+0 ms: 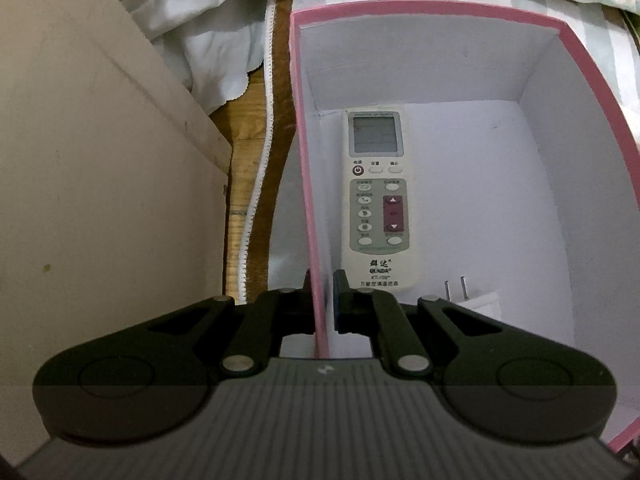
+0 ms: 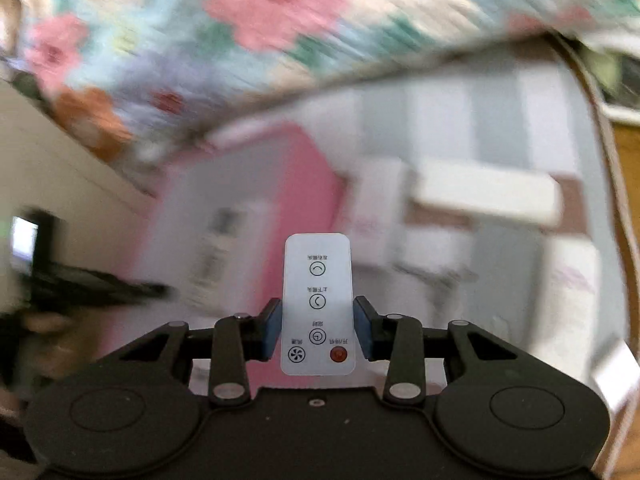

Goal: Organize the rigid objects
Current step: 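Lift the white card with the right gripper toward the pink box, then lower the white card into the pink box and open the right gripper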

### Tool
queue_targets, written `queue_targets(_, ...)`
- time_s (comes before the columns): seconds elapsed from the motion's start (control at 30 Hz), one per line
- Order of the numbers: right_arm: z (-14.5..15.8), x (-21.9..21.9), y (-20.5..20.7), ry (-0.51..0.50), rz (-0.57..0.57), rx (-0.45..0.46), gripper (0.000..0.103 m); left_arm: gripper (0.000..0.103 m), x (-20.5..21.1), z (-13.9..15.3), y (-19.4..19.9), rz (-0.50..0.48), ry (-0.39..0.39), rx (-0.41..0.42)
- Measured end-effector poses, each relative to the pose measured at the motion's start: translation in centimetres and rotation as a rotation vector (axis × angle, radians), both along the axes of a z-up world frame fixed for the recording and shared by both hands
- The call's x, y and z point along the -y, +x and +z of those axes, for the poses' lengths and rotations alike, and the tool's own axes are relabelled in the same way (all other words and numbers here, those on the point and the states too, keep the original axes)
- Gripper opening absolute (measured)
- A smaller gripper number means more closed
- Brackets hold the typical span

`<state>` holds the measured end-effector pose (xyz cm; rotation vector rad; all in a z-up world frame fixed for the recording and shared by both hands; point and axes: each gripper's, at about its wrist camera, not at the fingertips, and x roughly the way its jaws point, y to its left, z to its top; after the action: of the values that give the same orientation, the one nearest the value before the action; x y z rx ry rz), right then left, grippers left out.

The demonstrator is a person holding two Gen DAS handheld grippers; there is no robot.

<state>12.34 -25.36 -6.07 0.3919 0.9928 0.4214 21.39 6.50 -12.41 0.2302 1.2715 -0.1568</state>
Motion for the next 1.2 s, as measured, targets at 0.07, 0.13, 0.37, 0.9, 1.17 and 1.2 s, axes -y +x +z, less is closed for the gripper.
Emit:
queue_targets(0.07,1.6,-2.5,0.8,0.01,0.085,0.028,0.044,0.005,0.1,0.1,0.0,0.004,-0.005,0.001)
queue_targets(0.13,2.4,-5.2,1.6,-0.006,0.165,0.026,0.044,0.005,0.2,0.1,-0.1,0.001,-0.001,0.008)
queue_targets(0.37,-2.0,-13.5,3.6,-0.222,0.346,-0.165,0.044,0.005,-0.1,0.2,0.2,0.006,-0.042,-0.007)
queue_targets(0.9,-7.4,-17.4,1.9,-0.472,0.414,-0.332,0.044,0.005,1.2,0.2,0.2,-0.037,-0.021,0.011)
queue_targets(1.17,-2.8,-11.8,0.6,-0.103,0.292,-0.3,0.054,0.005,1.5,0.1,-0.1,-0.036,0.006,0.023)
queue_targets(1.2,-2.0,-11.0,0.5,-0.075,0.284,-0.273,0.054,0.005,1.7,0.1,-0.1,-0.036,0.012,0.026)
